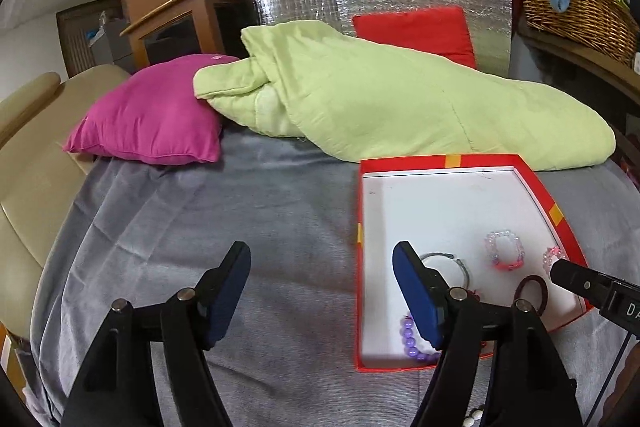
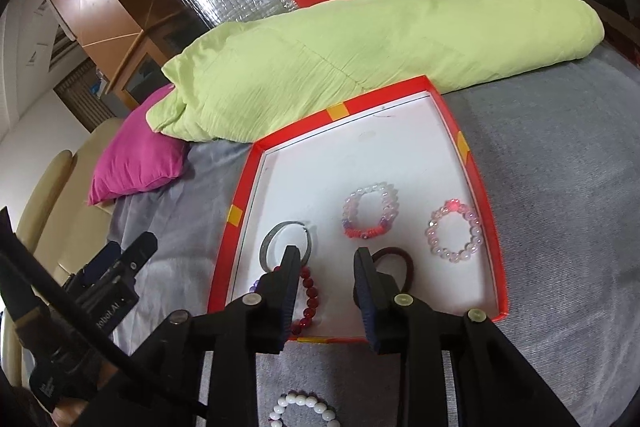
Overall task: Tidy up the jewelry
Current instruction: 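Withdraw both open tools from the tray toward the white pearl bracelet and hair tie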
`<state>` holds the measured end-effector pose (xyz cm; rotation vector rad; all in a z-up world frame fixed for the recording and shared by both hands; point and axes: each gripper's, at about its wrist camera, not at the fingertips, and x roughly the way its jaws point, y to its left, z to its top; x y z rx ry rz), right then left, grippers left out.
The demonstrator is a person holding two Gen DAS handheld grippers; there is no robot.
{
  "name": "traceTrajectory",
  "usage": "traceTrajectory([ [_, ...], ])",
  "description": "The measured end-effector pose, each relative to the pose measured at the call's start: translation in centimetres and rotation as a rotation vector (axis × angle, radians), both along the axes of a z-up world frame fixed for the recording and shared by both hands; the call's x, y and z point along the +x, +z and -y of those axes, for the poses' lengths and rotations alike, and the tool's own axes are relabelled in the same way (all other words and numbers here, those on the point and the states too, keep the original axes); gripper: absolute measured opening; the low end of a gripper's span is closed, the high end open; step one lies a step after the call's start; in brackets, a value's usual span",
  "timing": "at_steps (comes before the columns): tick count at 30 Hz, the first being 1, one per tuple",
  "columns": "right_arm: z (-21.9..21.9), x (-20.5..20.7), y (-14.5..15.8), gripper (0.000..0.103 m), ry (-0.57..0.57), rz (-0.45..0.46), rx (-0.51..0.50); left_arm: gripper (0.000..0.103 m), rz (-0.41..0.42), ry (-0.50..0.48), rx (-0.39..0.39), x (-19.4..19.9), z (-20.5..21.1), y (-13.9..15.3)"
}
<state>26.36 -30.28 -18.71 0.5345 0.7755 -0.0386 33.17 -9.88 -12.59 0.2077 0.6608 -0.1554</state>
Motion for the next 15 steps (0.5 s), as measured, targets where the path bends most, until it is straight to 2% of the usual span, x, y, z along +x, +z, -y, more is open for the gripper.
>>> traceTrajectory([
  [15,-2.7,0.3,-0.5,0.030,0.055,-0.014,-0.016,0.074,0.023,0.050,0.020,0.0,-3.3,0.4],
])
